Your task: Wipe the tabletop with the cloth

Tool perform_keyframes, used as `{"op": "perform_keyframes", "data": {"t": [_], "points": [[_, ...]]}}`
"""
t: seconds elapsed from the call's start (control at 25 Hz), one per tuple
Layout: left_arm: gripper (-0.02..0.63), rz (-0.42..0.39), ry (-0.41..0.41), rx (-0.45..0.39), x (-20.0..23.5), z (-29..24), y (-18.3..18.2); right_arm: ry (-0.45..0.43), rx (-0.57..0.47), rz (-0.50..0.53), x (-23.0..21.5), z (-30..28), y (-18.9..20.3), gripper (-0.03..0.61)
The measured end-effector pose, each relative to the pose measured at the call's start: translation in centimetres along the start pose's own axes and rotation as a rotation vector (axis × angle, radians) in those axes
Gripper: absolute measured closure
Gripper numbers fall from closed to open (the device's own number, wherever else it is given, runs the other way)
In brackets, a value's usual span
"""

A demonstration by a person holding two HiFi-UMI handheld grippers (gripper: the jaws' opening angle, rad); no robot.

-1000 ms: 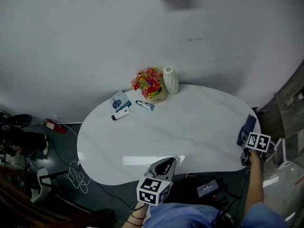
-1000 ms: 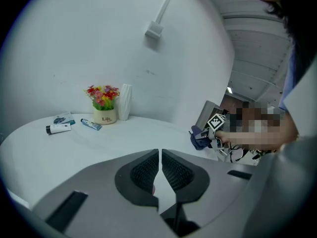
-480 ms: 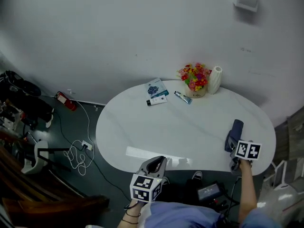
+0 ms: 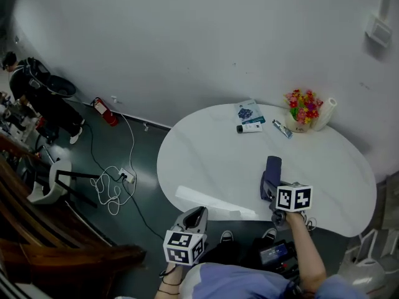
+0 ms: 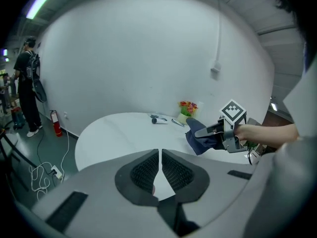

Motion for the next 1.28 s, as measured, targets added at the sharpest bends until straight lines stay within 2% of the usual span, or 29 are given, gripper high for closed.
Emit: {"op": "perform_keyframes", "data": {"t": [0.2,0.44,0.76,0.96,1.12,1.28], "points": [[0.591,0.09,-0.064,-0.019,5.0,2.6,2.5,-0.105,0.07,0.129,10.0,-6.0,-1.0,0.509],[0.591,0.199,-0.141,-0.033,9.4,5.7,5.6,-0.222,0.178,0.285,20.9,-12.0,-0.1,0.509],[0.591,0.312,-0.209,-0.033,12.0,8.6,9.6,-0.338,0.294,0.458,30.4,-17.8,2.4,0.509],[0.591,0.324,-0.201,-0.012,12.0,8.7,10.8,-0.314,0.344,0.483,30.8,-19.9,3.9,0.509],[0.591,0.29,-0.182,0.0,11.9,7.8,10.2,-0.25,0.359,0.443,27.6,-19.9,4.2,0.509],[0.591,0.227,-0.151,-0.009,11.0,6.6,7.6,-0.196,0.341,0.37,23.0,-18.2,4.1,0.509]]}}
Point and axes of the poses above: the fingertips, and each gripper's own axes: z backward along the fingers, x to its left, y out of its underside, the point moved 7 cm from there along z, backward along the fingers, and after that the axes turned 15 degrees about x, right-handed, at the moved point
